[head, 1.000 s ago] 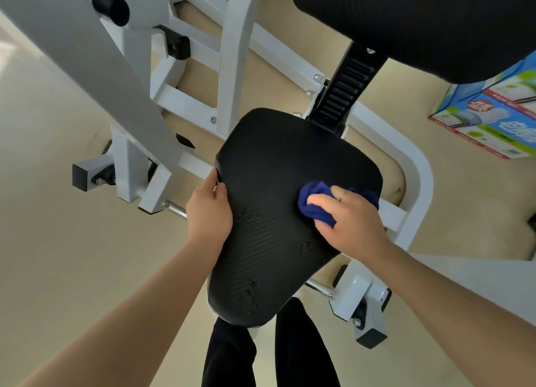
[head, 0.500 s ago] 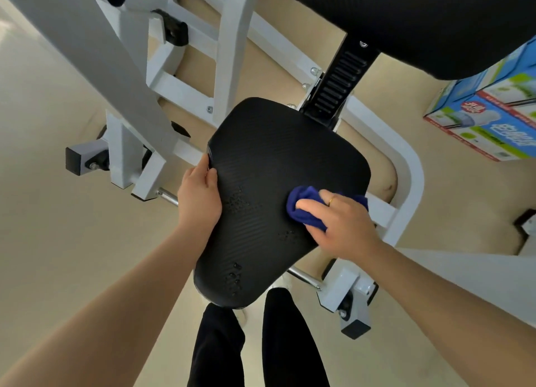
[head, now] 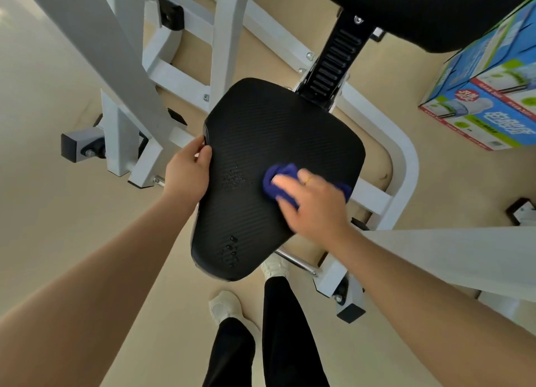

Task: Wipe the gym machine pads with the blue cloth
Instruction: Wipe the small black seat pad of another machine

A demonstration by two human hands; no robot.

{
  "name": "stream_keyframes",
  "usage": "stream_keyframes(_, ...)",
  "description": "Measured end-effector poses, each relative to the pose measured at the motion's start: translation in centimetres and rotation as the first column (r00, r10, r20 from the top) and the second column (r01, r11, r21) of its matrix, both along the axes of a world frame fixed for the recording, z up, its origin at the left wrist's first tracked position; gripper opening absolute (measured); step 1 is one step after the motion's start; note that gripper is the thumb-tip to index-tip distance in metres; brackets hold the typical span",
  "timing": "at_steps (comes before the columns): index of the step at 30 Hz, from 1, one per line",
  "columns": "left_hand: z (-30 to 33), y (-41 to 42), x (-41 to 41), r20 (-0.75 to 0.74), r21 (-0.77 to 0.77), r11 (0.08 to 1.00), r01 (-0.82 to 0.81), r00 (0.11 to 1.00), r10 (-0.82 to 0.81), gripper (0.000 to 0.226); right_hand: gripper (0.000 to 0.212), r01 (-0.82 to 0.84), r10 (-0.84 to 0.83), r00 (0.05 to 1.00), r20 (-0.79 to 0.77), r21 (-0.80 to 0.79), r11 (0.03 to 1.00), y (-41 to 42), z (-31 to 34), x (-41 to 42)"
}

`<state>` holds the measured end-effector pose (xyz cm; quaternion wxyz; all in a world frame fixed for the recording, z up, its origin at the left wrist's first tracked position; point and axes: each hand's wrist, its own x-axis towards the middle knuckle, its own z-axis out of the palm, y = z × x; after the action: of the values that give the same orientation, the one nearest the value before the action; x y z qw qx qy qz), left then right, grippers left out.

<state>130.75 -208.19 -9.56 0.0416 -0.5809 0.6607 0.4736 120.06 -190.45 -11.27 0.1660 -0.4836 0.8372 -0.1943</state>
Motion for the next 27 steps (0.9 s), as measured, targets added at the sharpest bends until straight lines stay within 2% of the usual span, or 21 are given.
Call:
stream_keyframes(3, -0.1, 0.7, 1.3, 0.008, 0.052, 0.997, -0.057, 0.998, 0.056, 0.039, 0.038, 0.313, -0.304, 0.949, -0.080, 0.145, 0.939, -1.1, -1.2, -2.0)
stream_keyframes(4, -0.1, 0.9, 1.7, -0.008, 0.059, 0.995, -0.077, 0.997, 0.078, 0.039, 0.038, 0.342, -0.333, 0.939, -0.081, 0.152, 0.927, -1.3, -1.2, -1.5)
stream_keyframes(7, -0.1, 1.5, 2.5, -0.071, 0.063, 0.992, -0.106, 0.991, 0.110, 0.034, 0.037, 0.237, -0.237, 0.971, -0.012, 0.059, 0.970, -1.3, 0.7, 2.8)
stream_keyframes(11, 0.4, 2.2, 2.7, -0.073, 0.070, 0.993, -0.096, 0.992, 0.101, 0.035, 0.039, 0.051, -0.049, 0.993, 0.110, -0.022, 0.998, -0.7, 2.7, 7.5)
stream_keyframes(13, 0.9, 2.3, 2.7, -0.068, 0.089, 0.991, -0.095, 0.993, 0.102, 0.035, 0.037, 0.035, -0.033, 0.997, 0.065, -0.034, 0.999, -1.5, 1.9, 6.0)
stream_keyframes(15, 0.8, 2.2, 2.8, -0.088, 0.118, 0.986, -0.114, 0.988, 0.125, 0.033, 0.037, 0.135, -0.135, 0.991, -0.006, 0.019, 0.991, -3.0, 0.9, 3.6)
stream_keyframes(17, 0.7, 2.1, 3.1, -0.103, 0.138, 0.983, -0.117, 0.986, 0.132, 0.033, 0.039, 0.308, -0.312, 0.950, 0.018, 0.127, 0.943, -5.1, 0.1, 1.7)
stream_keyframes(19, 0.6, 2.0, 3.1, -0.095, 0.144, 0.981, -0.132, 0.985, 0.146, 0.032, 0.038, 0.411, -0.422, 0.906, 0.036, 0.164, 0.897, -6.8, 0.2, 1.8)
stream_keyframes(21, 0.7, 2.1, 3.1, -0.093, 0.159, 0.974, -0.161, 0.980, 0.177, 0.030, 0.038, 0.337, -0.350, 0.935, 0.056, 0.164, 0.927, -7.0, 1.2, 3.5)
stream_keyframes(24, 0.8, 2.1, 3.0, -0.114, 0.195, 0.954, -0.228, 0.961, 0.253, 0.026, 0.034, 0.029, -0.031, 0.998, 0.059, 0.033, 0.999, -5.1, 2.7, 6.8)
stream_keyframes(26, 0.8, 1.9, 3.1, -0.123, 0.230, 0.938, -0.261, 0.948, 0.294, 0.025, 0.034, -0.160, 0.160, 0.987, 0.019, -0.003, 0.987, -5.3, 2.4, 5.3)
stream_keyframes(27, 0.8, 1.7, 3.2, -0.133, 0.265, 0.922, -0.281, 0.937, 0.324, 0.023, 0.034, -0.213, 0.213, 0.977, -0.010, 0.037, 0.976, -6.1, 1.9, 3.8)
